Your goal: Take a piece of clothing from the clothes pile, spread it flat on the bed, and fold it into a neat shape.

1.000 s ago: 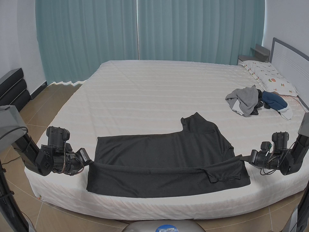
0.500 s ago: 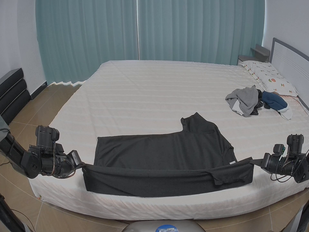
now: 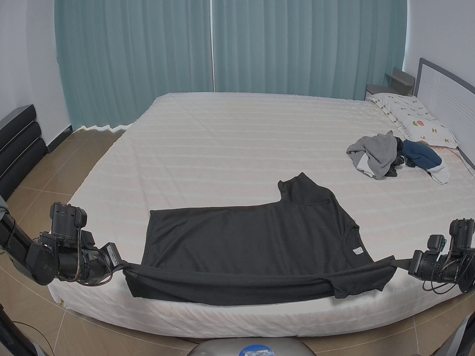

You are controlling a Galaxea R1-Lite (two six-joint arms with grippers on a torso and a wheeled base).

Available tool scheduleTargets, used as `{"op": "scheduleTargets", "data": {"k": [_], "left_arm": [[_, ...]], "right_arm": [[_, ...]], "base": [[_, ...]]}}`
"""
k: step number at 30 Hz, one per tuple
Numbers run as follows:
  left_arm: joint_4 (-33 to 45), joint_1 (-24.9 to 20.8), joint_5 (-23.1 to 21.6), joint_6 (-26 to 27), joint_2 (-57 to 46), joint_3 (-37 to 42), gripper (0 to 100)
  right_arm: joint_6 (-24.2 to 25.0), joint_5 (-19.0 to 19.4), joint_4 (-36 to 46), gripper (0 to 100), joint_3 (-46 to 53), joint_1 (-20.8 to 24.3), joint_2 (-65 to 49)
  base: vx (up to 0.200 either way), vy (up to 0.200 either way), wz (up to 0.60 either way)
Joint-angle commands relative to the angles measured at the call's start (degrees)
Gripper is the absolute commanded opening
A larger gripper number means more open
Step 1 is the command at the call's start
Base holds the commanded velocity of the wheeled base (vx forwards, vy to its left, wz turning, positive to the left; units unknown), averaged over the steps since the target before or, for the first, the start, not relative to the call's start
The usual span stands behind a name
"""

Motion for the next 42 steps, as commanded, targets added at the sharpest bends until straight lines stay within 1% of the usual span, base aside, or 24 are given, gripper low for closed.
{"op": "scheduleTargets", "data": {"k": [1,6,12,15,24,29,35,37,39,42], "left_arm": [[-0.03,-0.21,0.03,0.15,-1.42,1.7,0],[0.05,-0.65,0.03,0.86,-1.51,2.93,0],[-0.03,-0.65,-0.06,0.86,0.25,1.53,0],[0.14,-0.48,0.03,0.68,3.59,-1.55,0],[0.49,0.32,0.11,0.5,9.39,-6.74,0],[3.83,0.32,0.11,0.33,14.23,-12.1,0],[5.24,0.4,0.38,-0.9,17.92,-16.23,0],[5.5,0.4,0.82,-0.99,18.8,-16.93,0],[5.68,0.4,1.34,-0.99,20.29,-18.16,0],[5.68,0.32,1.43,-1.08,21.52,-19.04,0]], "right_arm": [[-0.36,0.4,-0.03,0,1.79,-0.97,-0.62],[-0.54,0.58,-0.03,0,3.11,-1.06,-0.62],[-0.8,0.58,0.15,0,1.27,-0.89,0.43],[-0.54,0.49,0.32,0,-1.46,0.34,2.54],[-0.18,-0.3,0.06,0,-8.22,3.33,9.83],[-0.01,-0.47,0.32,0,-13.5,5.0,14.76],[-0.01,-0.83,0.5,0,-17.63,7.11,19.06],[-0.01,-1.35,0.59,0,-18.68,7.55,19.94],[-0.01,-2.76,0.59,0,-20.18,8.25,21.7],[-0.01,-3.2,0.5,0,-21.32,8.43,23.37]], "base": [[0.0,0.0,0.0],[0.0,0.0,0.0],[0.0,0.0,0.0],[0.0,0.0,0.0],[0.0,0.0,0.0],[0.0,0.0,0.0],[0.0,0.0,0.0],[0.0,0.0,0.0],[0.0,0.0,0.0],[0.0,0.0,0.0]]}}
